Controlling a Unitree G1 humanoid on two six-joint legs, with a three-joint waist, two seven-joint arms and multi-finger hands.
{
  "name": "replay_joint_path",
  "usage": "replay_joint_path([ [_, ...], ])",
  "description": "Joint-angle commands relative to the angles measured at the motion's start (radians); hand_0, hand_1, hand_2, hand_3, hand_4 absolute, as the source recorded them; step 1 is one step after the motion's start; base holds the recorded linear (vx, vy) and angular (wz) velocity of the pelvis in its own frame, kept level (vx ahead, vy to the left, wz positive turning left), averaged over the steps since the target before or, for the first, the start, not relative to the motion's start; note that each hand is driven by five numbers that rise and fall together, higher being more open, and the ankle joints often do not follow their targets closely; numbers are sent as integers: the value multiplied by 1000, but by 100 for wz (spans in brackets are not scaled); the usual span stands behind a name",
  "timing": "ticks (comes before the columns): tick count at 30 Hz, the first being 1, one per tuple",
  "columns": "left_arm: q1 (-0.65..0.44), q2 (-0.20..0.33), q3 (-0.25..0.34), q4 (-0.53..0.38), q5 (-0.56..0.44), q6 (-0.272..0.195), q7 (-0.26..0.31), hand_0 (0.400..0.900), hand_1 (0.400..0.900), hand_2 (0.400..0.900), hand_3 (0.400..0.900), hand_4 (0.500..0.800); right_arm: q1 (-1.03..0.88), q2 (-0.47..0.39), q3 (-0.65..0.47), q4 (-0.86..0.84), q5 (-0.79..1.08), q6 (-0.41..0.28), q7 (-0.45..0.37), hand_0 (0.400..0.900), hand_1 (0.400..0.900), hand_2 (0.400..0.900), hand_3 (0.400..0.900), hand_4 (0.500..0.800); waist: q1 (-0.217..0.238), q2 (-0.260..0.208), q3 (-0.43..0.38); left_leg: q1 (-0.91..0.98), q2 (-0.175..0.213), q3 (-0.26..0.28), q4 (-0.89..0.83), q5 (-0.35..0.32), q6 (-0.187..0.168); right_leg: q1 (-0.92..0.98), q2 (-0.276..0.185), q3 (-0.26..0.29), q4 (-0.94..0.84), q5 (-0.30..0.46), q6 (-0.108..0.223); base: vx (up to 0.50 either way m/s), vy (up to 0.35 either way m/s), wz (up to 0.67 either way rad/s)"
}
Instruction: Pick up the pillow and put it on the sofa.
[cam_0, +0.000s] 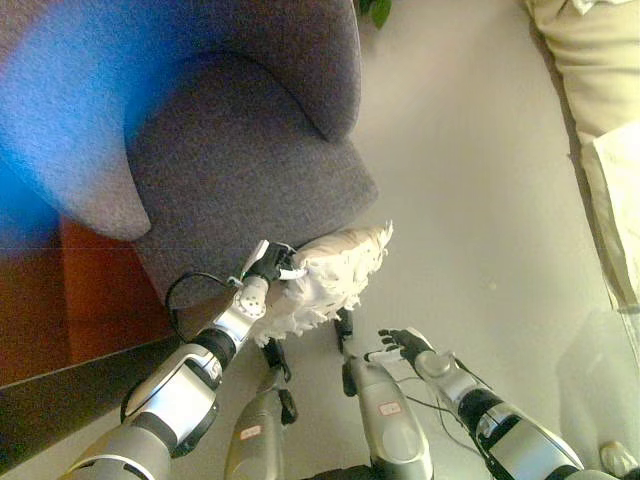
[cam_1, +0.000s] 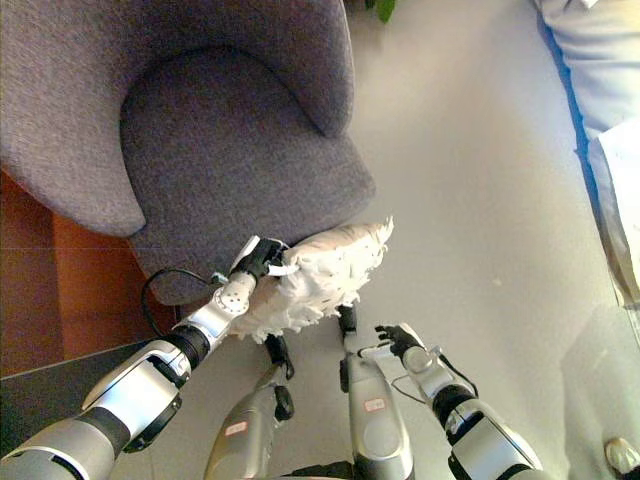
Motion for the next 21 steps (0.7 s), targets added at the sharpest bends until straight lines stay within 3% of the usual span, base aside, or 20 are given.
replay_joint_path([
  [1, -28, 3, 38, -147, 18, -112, 0, 400, 400, 400, 400, 500, 85, -30, -11, 45, -27, -29, 30, 900, 900, 900, 900, 800, 34, 26, -92, -30, 38, -28, 128, -107, -48, 12, -55, 27, 59, -111, 103, 139, 60, 4],
  [13, 101, 29, 78, -283, -3, -73, -73, 400, 400, 400, 400, 500, 245, -29, -65, 107, -91, -52, 80, 900, 900, 900, 900, 800, 65, 44, -270, 125, 13, -45, 73, -136, -30, 194, -53, 7, 8, -150, 108, 132, 58, 3],
  [21, 90, 107, 92, -450, -51, 22, -83, 400, 400, 400, 400, 500, 281, -27, -64, 118, -138, -29, 109, 900, 900, 900, 900, 800, 89, 56, -353, 179, 7, -63, 50, -142, -26, 263, -51, -13, -8, -169, 107, 115, 30, 4],
])
